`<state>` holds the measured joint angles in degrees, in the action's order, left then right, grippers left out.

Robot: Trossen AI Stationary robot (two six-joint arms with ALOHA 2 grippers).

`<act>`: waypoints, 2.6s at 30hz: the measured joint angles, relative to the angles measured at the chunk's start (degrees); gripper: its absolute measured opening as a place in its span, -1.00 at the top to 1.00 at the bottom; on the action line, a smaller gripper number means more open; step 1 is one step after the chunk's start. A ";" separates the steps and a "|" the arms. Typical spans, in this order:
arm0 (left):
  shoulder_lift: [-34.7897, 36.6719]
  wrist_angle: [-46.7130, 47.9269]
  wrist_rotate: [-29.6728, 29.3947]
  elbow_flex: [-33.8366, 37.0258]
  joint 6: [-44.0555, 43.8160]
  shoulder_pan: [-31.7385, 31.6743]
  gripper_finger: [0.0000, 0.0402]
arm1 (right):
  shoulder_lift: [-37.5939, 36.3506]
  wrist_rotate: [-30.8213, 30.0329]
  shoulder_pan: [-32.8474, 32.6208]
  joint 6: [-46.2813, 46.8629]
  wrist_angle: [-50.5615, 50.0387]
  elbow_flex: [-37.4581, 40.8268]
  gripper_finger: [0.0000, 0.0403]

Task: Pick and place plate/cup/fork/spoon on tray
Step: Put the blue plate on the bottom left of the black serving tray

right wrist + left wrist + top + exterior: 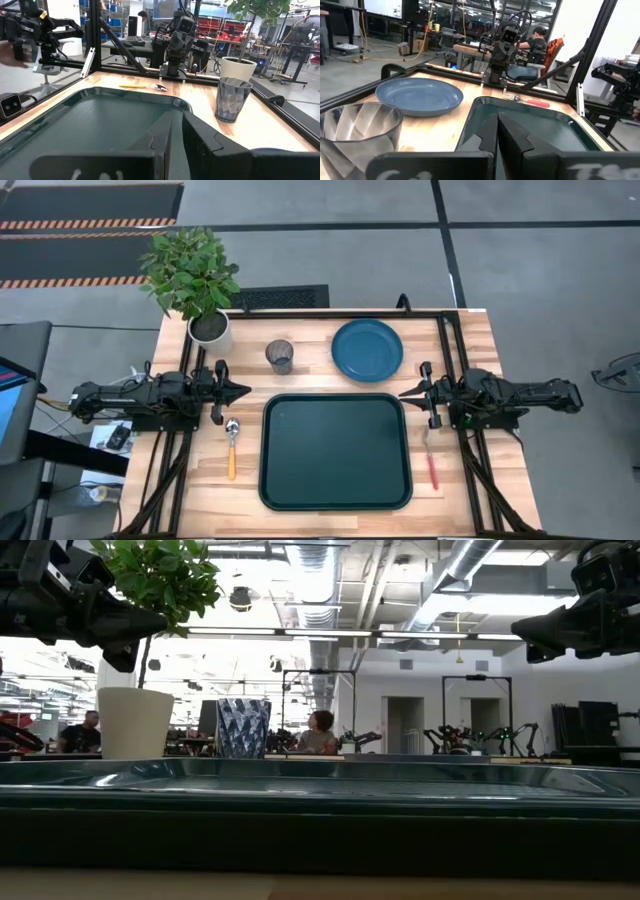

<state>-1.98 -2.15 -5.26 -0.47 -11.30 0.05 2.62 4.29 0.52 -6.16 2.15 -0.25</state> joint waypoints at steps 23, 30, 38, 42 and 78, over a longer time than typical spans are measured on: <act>-0.02 -3.44 -4.54 -0.02 -14.89 0.02 1.00 | -0.01 -4.70 -0.01 14.89 24.18 0.00 0.64; -0.02 -4.02 -9.69 -0.02 -14.18 0.02 1.00 | 0.07 -22.74 -0.01 13.34 27.39 -1.10 0.64; 0.00 -12.85 -20.88 -0.02 -13.63 0.00 1.00 | 0.00 -37.79 0.01 9.99 20.91 -5.61 0.55; 0.00 -17.10 -20.93 -0.02 -10.98 0.00 0.95 | 0.01 -40.39 0.01 10.01 14.77 -6.97 0.29; -35.57 19.50 -28.09 -38.55 -21.90 -0.07 0.02 | 51.43 -40.74 14.87 67.93 -52.51 -43.07 -0.29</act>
<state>-37.55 17.35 -33.34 -39.02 -33.20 -0.01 54.06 -36.45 15.39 61.78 -50.36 -43.32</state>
